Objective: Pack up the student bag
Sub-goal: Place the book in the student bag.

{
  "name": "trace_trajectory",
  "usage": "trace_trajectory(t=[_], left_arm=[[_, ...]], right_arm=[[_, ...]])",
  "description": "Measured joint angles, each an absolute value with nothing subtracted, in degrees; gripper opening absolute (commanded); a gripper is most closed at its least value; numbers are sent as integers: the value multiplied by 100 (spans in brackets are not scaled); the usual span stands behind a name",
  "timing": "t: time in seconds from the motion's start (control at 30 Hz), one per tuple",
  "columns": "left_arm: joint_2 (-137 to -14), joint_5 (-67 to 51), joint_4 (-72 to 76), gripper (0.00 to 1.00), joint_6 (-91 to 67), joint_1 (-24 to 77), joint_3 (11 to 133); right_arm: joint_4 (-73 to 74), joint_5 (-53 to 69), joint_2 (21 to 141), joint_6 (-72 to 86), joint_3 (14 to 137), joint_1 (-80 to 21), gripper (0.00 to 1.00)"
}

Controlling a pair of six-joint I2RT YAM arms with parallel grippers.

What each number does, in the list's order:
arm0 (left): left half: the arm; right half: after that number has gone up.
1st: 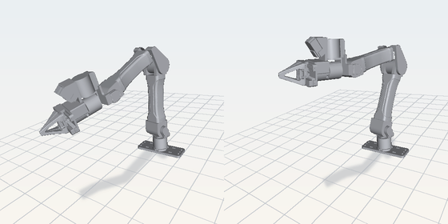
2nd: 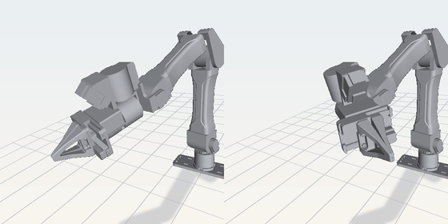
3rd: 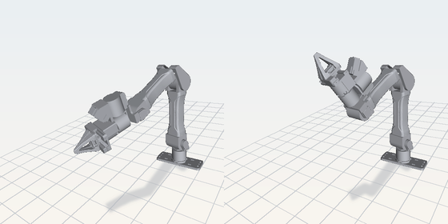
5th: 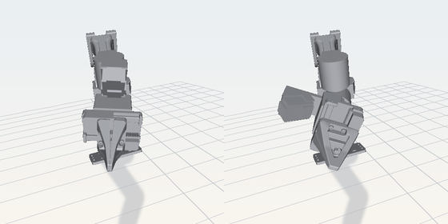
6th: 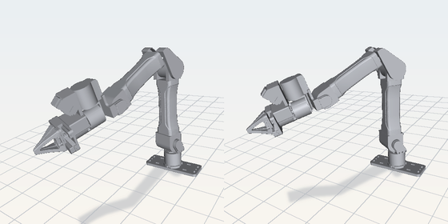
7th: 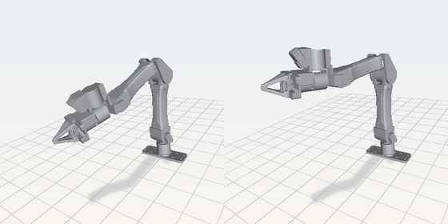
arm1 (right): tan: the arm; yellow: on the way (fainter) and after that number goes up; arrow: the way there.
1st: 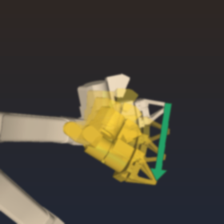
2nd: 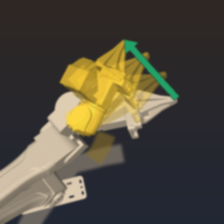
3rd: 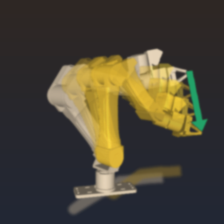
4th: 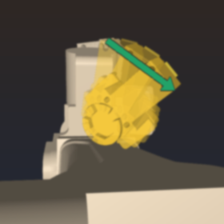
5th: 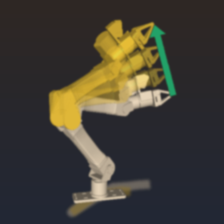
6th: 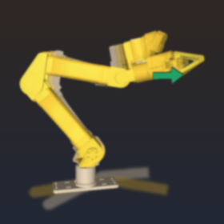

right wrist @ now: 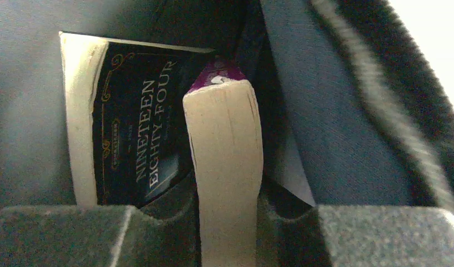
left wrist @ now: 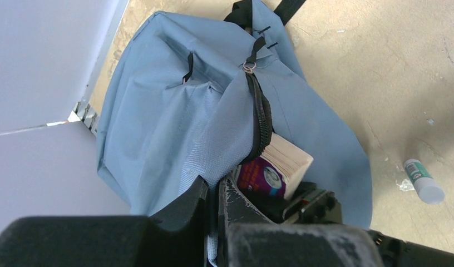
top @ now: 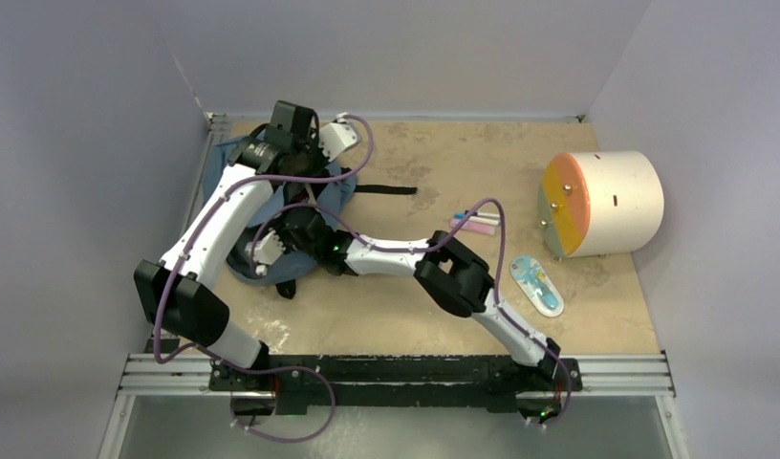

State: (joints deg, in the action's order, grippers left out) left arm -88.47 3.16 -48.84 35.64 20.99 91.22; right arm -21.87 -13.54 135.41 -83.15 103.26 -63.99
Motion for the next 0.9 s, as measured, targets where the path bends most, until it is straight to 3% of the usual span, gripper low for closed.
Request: trace_trajectory(t=[0.3, 0.43, 0.57, 0.6, 0.67, 0.9], left_arm=[[-8838, 311, -4895, 0, 3562, 2099, 9129], [-8836, 311, -4895, 0, 3562, 2099, 9129], [-8836, 305, -4893, 0, 3562, 2099, 9129], [-8833, 305, -4895, 0, 3562, 2099, 9129], [-8833, 270, -4895, 0, 3559, 2097, 9129], [-8833, 130, -4897, 0, 3514, 2095, 9126]], right_arm=[[-2241, -1269, 14304, -8221, 11290, -6171, 3], [-2329, -1223, 14490, -8206, 11476, -6101, 32], [-2355, -1087, 14497, -8031, 11467, -6069, 83], [-2375, -1063, 14492, -7966, 11445, -6069, 91], [-2401, -989, 14468, -7861, 11349, -6069, 98], [-2547, -814, 14101, -7494, 10617, -6069, 99]])
